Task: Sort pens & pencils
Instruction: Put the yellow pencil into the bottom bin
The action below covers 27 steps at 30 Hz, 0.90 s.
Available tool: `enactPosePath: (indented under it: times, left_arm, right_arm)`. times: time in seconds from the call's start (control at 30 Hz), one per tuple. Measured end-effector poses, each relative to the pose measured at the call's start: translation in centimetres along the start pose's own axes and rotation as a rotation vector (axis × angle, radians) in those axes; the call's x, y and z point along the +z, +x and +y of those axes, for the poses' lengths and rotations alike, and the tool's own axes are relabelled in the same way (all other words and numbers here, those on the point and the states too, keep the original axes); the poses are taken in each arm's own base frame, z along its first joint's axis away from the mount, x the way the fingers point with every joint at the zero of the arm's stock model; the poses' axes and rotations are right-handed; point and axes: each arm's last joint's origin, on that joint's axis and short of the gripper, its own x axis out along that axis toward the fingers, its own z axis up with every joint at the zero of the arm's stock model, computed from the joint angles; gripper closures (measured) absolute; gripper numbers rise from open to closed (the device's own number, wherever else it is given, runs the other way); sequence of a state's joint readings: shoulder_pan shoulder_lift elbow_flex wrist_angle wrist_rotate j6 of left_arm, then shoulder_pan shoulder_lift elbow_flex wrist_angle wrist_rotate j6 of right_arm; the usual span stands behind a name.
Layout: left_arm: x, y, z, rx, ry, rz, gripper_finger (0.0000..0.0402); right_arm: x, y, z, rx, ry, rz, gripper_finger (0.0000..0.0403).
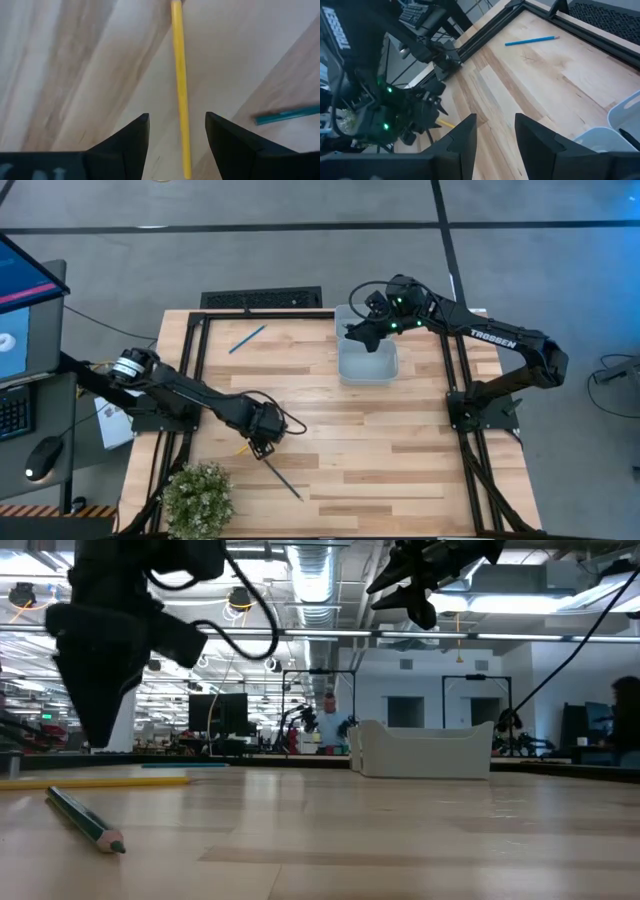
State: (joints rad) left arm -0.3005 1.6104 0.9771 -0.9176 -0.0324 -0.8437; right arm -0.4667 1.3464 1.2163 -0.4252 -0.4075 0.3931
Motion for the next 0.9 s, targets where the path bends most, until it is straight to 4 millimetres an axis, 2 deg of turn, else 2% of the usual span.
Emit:
enactPosePath:
  times: [0.33,0.57,0.9]
  left_arm:
    - [0.2,3.4,-1.5,0.011,0.04,0.098,0.0216]
    - [0.4,3.6,-1.7,-0.004,0.077,0.081,0.0216]
    - [0.6,3.6,-1.9,-0.022,0.041,0.063,0.0216]
  right_arm:
    - [0.0,0.0,0.0,-0.001,0.0,0.0,0.025]
    - [0.0,0.0,0.0,-0.001,0.0,0.0,0.0248]
    - [0.0,0.0,0.0,-0.001,0.001,0.0,0.0248]
